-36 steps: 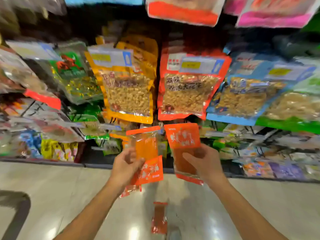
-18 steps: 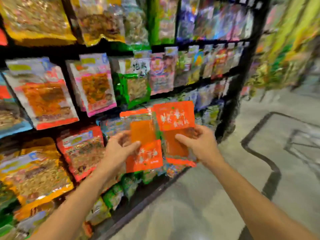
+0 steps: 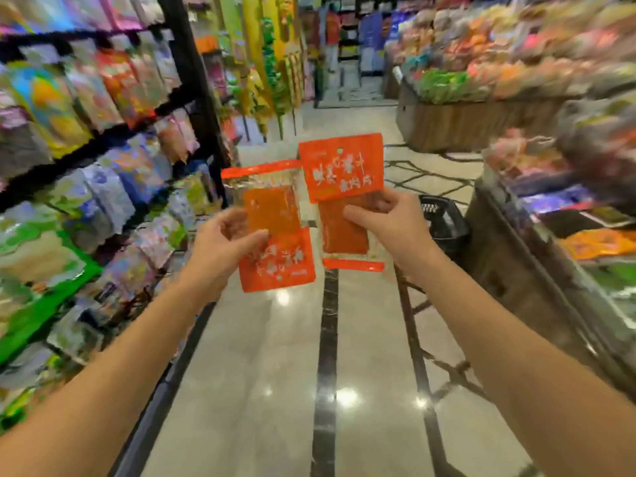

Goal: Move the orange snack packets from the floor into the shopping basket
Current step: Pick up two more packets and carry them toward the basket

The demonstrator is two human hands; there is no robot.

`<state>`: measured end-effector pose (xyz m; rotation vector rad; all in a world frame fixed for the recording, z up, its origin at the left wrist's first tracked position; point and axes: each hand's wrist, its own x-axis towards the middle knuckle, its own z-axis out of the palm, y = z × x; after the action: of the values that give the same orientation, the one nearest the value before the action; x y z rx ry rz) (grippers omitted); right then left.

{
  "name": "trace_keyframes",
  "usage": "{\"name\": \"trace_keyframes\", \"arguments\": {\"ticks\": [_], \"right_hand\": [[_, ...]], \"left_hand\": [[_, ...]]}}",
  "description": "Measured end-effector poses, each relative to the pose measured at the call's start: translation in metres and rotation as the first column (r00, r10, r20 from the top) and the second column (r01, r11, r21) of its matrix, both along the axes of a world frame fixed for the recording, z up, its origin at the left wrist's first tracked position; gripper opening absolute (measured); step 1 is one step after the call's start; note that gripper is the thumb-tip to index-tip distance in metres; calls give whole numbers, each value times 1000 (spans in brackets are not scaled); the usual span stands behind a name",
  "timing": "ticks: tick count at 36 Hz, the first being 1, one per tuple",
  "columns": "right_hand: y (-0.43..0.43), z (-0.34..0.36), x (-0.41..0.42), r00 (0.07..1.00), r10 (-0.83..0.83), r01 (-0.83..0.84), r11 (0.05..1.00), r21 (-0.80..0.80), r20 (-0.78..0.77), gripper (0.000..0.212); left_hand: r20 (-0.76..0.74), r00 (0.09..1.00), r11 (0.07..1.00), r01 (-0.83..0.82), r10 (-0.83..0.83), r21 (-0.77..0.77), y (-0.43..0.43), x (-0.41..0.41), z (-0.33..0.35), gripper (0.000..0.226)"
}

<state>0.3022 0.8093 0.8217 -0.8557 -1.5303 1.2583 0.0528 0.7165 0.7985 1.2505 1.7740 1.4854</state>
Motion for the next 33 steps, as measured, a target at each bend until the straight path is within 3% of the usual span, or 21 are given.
{"name": "trace_keyframes", "arguments": {"ticks": [4,15,24,33], "right_hand": [[49,-9,92,995,-102,102,995,-2,-2,29],[163,-41,268,943,-332,332,943,-14,11,28],[275,-59,301,903,-429,430,901,-55,32,26],[419,-74,290,875,-476,483,867,-120,84,25]], "left_hand": [[44,990,990,136,-135,-27,79,80,-8,50],[205,925,940,336,-319,-55,238,256,-27,29],[220,881,892,445,-419,-80,363,289,-36,57],[246,846,855,508,-473,-103,524,281,-64,34]]}}
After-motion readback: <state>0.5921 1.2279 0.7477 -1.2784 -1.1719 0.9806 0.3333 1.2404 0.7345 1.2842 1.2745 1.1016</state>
